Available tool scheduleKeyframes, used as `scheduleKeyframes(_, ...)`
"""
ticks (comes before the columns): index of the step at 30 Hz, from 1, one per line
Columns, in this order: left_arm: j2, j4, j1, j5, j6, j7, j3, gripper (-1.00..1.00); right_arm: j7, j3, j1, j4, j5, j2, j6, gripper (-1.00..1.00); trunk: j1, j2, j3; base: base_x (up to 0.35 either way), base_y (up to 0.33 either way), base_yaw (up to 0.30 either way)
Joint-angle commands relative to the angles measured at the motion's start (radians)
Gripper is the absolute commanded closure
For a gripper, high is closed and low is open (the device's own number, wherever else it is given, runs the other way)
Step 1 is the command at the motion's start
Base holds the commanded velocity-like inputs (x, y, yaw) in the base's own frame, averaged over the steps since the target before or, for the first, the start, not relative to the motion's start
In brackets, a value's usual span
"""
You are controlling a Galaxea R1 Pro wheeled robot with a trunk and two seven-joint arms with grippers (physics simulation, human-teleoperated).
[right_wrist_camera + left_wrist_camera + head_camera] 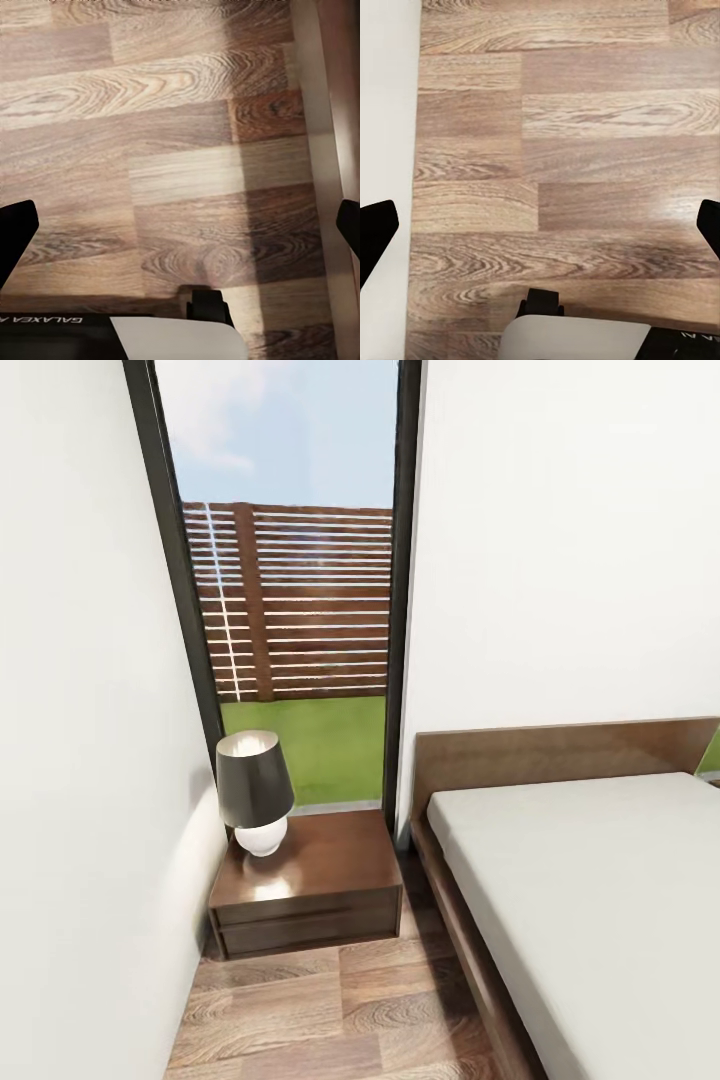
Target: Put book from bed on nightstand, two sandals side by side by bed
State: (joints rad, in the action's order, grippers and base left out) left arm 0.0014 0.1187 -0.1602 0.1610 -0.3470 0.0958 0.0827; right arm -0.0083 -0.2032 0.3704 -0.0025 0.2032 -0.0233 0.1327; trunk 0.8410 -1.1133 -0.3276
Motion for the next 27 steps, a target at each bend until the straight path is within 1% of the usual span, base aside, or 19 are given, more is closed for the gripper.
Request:
scheduleKeyframes(1,0.0,-0.001,0.0,0.008,-0.003,0.004,0.009,-1.0,-0.001,-0.008,0.0,0.0,0.01,-0.001,0.004,-1.0,0.0,-0.001,-0.001,0.0,0.0,0.0)
scheduleKeyframes(7,0.0,-0.001,0.0,0.008,-0.003,0.004,0.009,-1.0,0.0,-0.012,-0.01,-0.009,0.008,-0.003,0.024,-1.0,0.0,-0.001,-0.001,0.0,0.0,0.0)
scheduleKeyframes(11,0.0,-0.001,0.0,0.008,-0.003,0.004,0.008,-1.0,0.004,-0.016,-0.019,-0.018,0.007,-0.005,0.076,-1.0,0.0,-0.001,-0.001,0.0,0.0,0.0)
scheduleKeyframes(14,0.0,-0.001,0.0,0.008,-0.003,0.004,0.008,-1.0,0.016,-0.019,-0.021,-0.04,0.007,-0.011,0.092,-1.0,0.0,-0.001,-0.001,0.0,0.0,0.0)
scheduleKeyframes(18,0.0,-0.001,0.0,0.009,-0.003,0.004,0.008,-1.0,0.036,-0.023,-0.023,-0.132,0.005,-0.043,0.093,-1.0,0.0,-0.001,-0.001,0.0,0.0,0.0)
scheduleKeyframes(20,0.0,-0.001,0.0,0.008,-0.003,0.004,0.009,-1.0,0.041,-0.03,-0.023,-0.202,0.005,-0.058,0.063,-1.0,0.0,-0.001,-0.001,0.0,0.0,0.0)
scheduleKeyframes(21,0.0,-0.001,0.0,0.008,-0.003,0.004,0.009,-1.0,0.041,-0.03,-0.023,-0.202,0.005,-0.058,0.063,-1.0,0.0,-0.001,-0.001,0.0,0.0,0.0)
scheduleKeyframes(23,0.001,-0.001,0.0,0.008,-0.002,0.004,0.008,-1.0,0.044,-0.043,-0.024,-0.301,0.005,-0.068,-0.003,-1.0,0.0,-0.001,-0.001,0.0,0.0,0.0)
scheduleKeyframes(25,0.001,-0.001,-0.001,0.008,0.0,0.004,0.008,-1.0,0.046,-0.057,-0.029,-0.438,0.005,-0.073,-0.114,-1.0,0.0,-0.001,-0.001,0.0,0.0,0.0)
scheduleKeyframes(27,0.001,0.0,-0.001,0.008,0.003,0.004,0.009,-1.0,0.047,-0.066,-0.05,-0.618,0.004,-0.075,-0.258,-1.0,0.0,-0.001,-0.001,0.0,0.0,0.0)
